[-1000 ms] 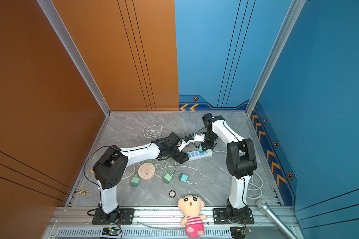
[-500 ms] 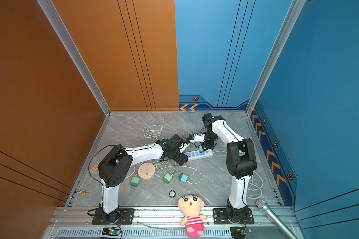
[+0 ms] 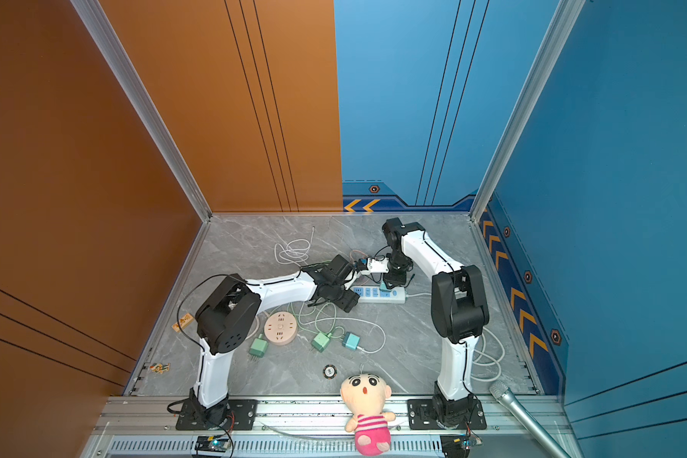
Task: Insert plugs into power strip
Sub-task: Rotate the socket at the center of the table.
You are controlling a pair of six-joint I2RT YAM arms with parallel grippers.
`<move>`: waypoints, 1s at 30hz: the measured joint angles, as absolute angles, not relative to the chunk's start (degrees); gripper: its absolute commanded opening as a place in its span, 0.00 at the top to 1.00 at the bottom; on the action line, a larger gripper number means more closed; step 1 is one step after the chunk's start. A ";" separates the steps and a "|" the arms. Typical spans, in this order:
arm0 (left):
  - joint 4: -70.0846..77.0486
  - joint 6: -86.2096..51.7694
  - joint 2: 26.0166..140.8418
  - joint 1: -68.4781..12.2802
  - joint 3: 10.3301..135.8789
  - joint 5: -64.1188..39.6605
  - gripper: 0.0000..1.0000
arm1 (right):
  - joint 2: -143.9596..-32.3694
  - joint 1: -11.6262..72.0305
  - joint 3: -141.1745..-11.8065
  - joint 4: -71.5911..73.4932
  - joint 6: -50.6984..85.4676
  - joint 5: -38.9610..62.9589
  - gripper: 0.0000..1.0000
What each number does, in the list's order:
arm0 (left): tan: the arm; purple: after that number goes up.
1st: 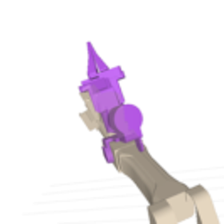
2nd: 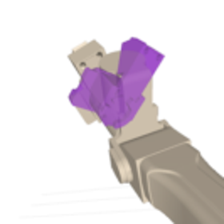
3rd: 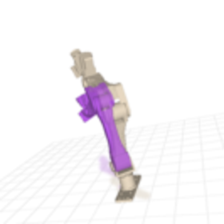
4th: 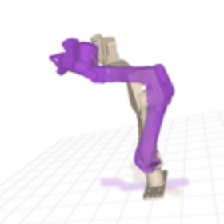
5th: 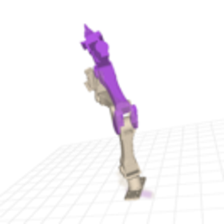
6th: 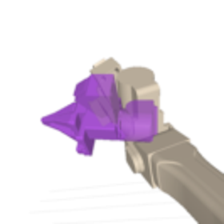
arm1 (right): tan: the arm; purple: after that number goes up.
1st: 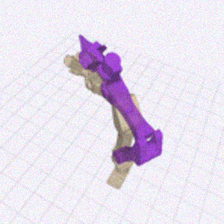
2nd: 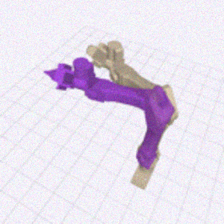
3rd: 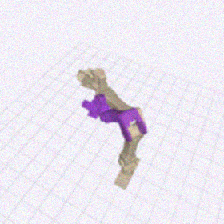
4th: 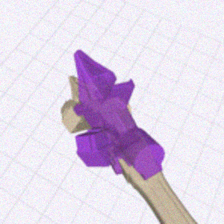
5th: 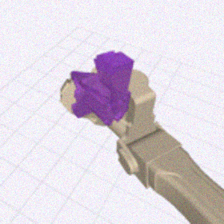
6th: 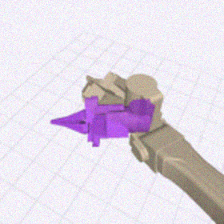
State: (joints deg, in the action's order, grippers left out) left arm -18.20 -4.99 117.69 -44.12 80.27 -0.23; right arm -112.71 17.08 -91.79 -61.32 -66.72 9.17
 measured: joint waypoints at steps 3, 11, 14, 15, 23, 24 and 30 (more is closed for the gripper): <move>-17.56 -5.43 117.69 -43.53 80.31 -0.99 0.19 | -113.49 18.26 -91.79 -61.41 -66.72 8.88 1.00; -14.37 -5.78 112.86 -43.20 75.79 -4.23 0.18 | -113.49 18.50 -91.79 -62.57 -68.20 8.86 1.00; -14.28 -5.74 109.27 -43.03 74.43 -4.58 0.18 | -113.49 18.50 -91.74 -63.44 -68.53 8.73 1.00; -13.98 -5.67 107.98 -42.94 73.97 -4.69 0.18 | -113.54 18.50 -91.74 -63.53 -68.60 8.69 1.00; -7.49 -3.90 97.03 -43.00 70.76 -9.58 0.17 | -114.10 19.18 -91.64 -63.33 -66.37 6.98 1.00; -6.63 -3.92 96.25 -42.72 70.37 -9.89 0.17 | -114.10 19.31 -91.61 -63.29 -66.02 6.59 1.00; -3.97 -4.56 94.11 -40.58 67.22 -10.79 0.17 | -111.59 20.14 -87.74 -59.81 -64.18 4.95 1.00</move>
